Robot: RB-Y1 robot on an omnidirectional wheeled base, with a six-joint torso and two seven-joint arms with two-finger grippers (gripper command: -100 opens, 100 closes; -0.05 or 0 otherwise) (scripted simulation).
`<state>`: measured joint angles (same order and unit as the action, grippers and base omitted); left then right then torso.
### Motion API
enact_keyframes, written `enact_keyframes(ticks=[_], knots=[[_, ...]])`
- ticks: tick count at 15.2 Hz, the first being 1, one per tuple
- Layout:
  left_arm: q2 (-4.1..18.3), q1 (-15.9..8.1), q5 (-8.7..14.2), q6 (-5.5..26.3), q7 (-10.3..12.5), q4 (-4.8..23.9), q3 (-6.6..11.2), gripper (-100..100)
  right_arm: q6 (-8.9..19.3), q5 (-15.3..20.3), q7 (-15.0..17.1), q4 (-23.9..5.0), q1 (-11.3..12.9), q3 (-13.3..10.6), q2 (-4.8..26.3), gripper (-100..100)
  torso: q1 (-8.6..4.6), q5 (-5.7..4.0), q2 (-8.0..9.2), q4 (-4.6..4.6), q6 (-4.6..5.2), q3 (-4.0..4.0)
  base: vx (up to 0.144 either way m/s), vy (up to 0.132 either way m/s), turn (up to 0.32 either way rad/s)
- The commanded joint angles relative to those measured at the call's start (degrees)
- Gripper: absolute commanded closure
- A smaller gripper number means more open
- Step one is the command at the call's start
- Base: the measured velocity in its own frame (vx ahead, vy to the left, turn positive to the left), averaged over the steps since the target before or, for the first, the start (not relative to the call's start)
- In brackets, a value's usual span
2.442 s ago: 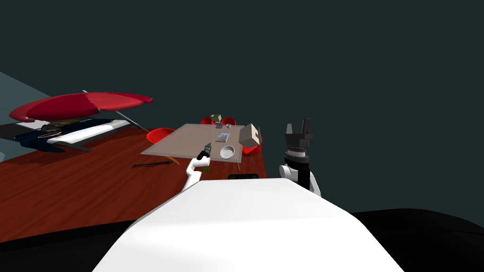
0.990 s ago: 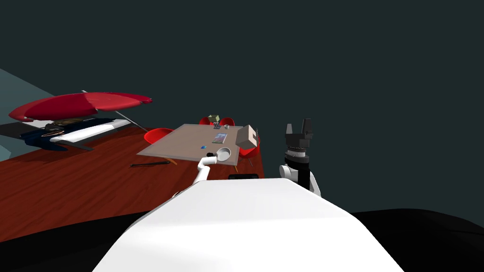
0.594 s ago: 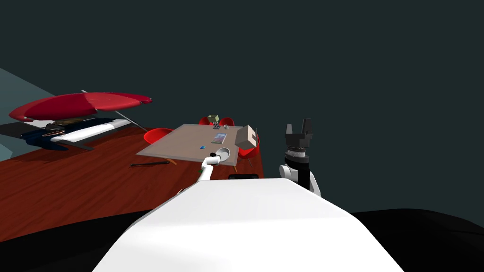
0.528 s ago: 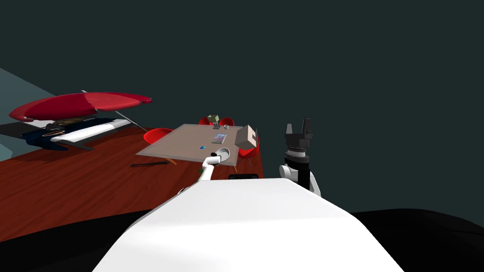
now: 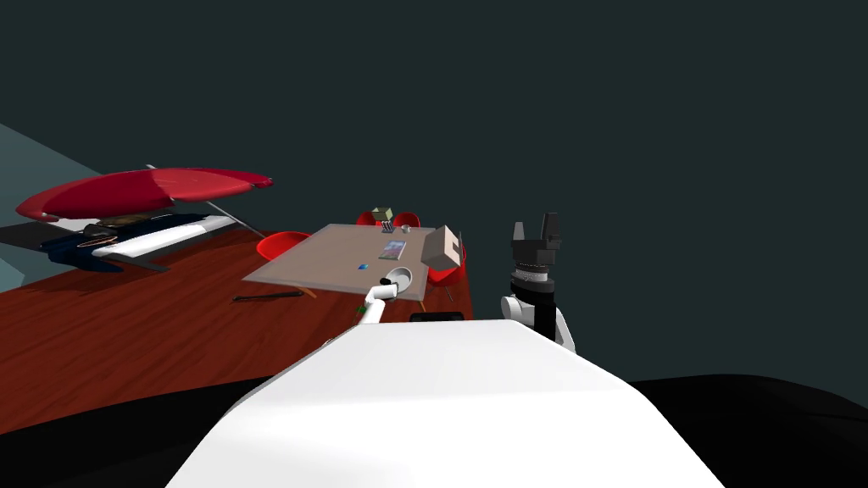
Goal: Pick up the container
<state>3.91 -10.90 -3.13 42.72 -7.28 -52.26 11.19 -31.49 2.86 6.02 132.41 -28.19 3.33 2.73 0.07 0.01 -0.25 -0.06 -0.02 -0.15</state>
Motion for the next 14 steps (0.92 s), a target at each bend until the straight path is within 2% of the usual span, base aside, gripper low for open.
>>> enact_keyframes(ticks=[1, 2, 3, 7, 8, 12, 13, 14], knots=[[0.0, -0.1, -0.1, -1.6, 0.4, 1.6, -0.23, -100, 0.0, 0.0, 0.0, 0.0, 0.0, 0.0, 0.0, 0, 0.0, 0.0, 0.0, 0.0, 0.0, 0.0, 0.048, 0.011, 0.001], [0.0, 0.0, 0.0, -0.7, 0.1, 0.6, -0.11, -100, 0.0, 0.0, 0.0, 0.0, 0.0, 0.0, 0.0, 0, -0.01, 0.0, 0.01, 0.0, 0.0, 0.01, 0.028, 0.007, 0.0], [0.0, 0.0, 0.0, -0.9, 0.2, 0.8, -0.14, 100, 0.0, 0.0, 0.0, 0.0, 0.0, 0.0, 0.0, 0, -0.02, -0.01, 0.06, 0.01, 0.0, 0.03, 0.011, 0.003, 0.0], [0.0, 0.1, 0.0, -0.9, 0.2, 0.8, -0.13, 100, 0.0, 0.0, 0.0, 0.0, 0.0, 0.0, 0.0, 0, -0.06, -0.02, 0.2, 0.07, 0.03, 0.13, 0.0, 0.0, 0.0], [0.0, -0.4, -0.1, 0.8, 0.0, -0.5, 0.17, 100, 0.0, 0.0, 0.0, 0.0, 0.0, 0.0, 0.0, 0, -0.06, -0.03, 0.22, 0.09, 0.02, 0.15, -0.031, -0.009, -0.001], [-0.2, -0.7, -0.2, 3.7, -0.5, -3.2, 0.67, 100, 0.0, 0.0, 0.0, 0.0, 0.0, 0.0, 0.0, 0, -0.18, -0.1, 0.54, 0.18, 0.02, 0.35, -0.063, -0.016, -0.002], [-0.2, -0.7, -0.2, 4.3, -0.6, -3.7, 0.77, 100, 0.0, 0.0, 0.0, 0.0, 0.0, 0.0, 0.0, 0, -0.19, -0.11, 0.57, 0.21, 0.02, 0.37, -0.059, -0.012, 0.003], [-0.2, -0.6, -0.2, 3.3, -0.5, -3.0, 0.61, 100, 0.0, 0.0, 0.0, 0.0, 0.0, 0.0, 0.0, 0, -0.21, -0.12, 0.59, 0.22, 0.02, 0.39, -0.035, -0.006, -0.001]])
